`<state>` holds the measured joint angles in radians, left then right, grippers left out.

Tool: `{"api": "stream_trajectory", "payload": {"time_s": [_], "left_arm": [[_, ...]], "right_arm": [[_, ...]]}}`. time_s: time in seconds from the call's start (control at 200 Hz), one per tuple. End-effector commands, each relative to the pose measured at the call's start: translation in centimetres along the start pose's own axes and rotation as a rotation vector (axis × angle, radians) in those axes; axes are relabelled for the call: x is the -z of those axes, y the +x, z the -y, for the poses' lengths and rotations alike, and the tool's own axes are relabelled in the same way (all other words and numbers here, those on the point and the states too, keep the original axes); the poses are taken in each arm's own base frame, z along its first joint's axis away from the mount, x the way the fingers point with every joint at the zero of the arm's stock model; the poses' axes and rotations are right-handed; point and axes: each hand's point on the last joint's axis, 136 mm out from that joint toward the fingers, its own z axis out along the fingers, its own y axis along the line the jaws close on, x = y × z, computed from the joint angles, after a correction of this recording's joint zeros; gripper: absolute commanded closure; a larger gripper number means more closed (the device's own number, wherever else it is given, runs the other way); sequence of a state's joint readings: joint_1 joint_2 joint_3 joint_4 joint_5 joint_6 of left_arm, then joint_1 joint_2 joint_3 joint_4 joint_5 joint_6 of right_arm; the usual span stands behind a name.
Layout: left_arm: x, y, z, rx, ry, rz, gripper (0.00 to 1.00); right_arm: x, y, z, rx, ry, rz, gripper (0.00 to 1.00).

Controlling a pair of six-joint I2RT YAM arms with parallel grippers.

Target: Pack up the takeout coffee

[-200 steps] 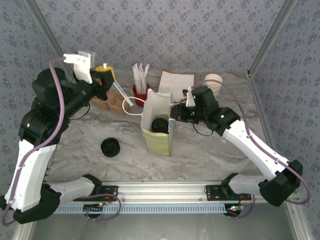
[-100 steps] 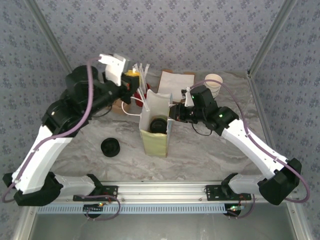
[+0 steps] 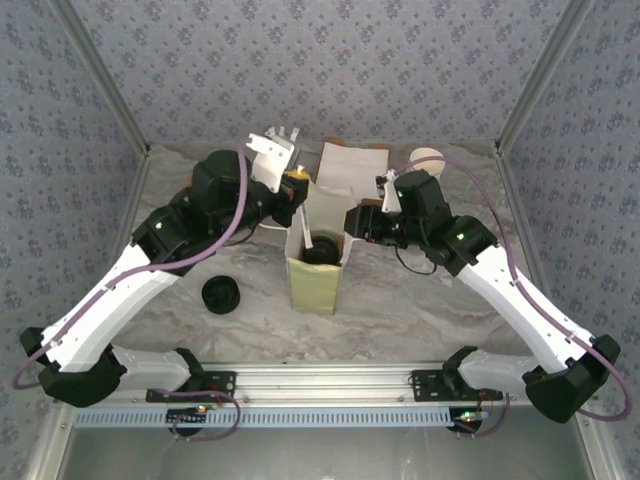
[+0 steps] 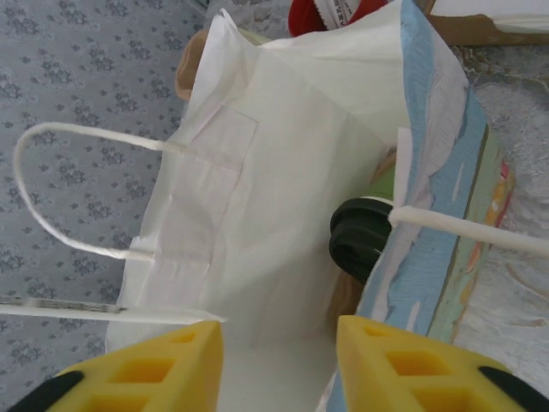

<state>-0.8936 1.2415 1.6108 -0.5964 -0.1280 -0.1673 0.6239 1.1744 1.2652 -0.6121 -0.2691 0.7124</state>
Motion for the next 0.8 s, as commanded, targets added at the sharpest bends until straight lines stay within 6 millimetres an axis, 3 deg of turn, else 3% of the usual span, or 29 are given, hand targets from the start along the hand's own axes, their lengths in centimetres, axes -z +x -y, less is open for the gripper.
{"api": "stream_trajectory", "payload": {"time_s": [0.0, 0.215, 0.39, 0.625, 0.8], "left_arm": [[0.8, 0.3, 0.1, 0.046, 0.008, 0.039, 0.89], [-0.6, 3.8, -0.1, 0.083, 0.014, -0.007, 0.89], [-1.7, 5.8, 0.0, 0.103, 0.024, -0.042, 0.83], [-1.9, 6.0, 0.4, 0.106, 0.039, -0.063, 0.56], [-0.9, 5.2, -0.5, 0.090, -0.004, -0.043, 0.50]], "right_arm": [[1.5, -1.0, -0.3, 0.021, 0.022, 0.036, 0.53], [1.7, -1.8, 0.1, 0.030, 0.077, 0.052, 0.40], [1.5, -1.9, -0.2, 0.031, 0.076, 0.049, 0.38], [1.2, -1.2, 1.3, 0.032, 0.129, 0.030, 0.38], [1.2, -0.4, 2.8, 0.026, 0.178, 0.025, 0.38]]}}
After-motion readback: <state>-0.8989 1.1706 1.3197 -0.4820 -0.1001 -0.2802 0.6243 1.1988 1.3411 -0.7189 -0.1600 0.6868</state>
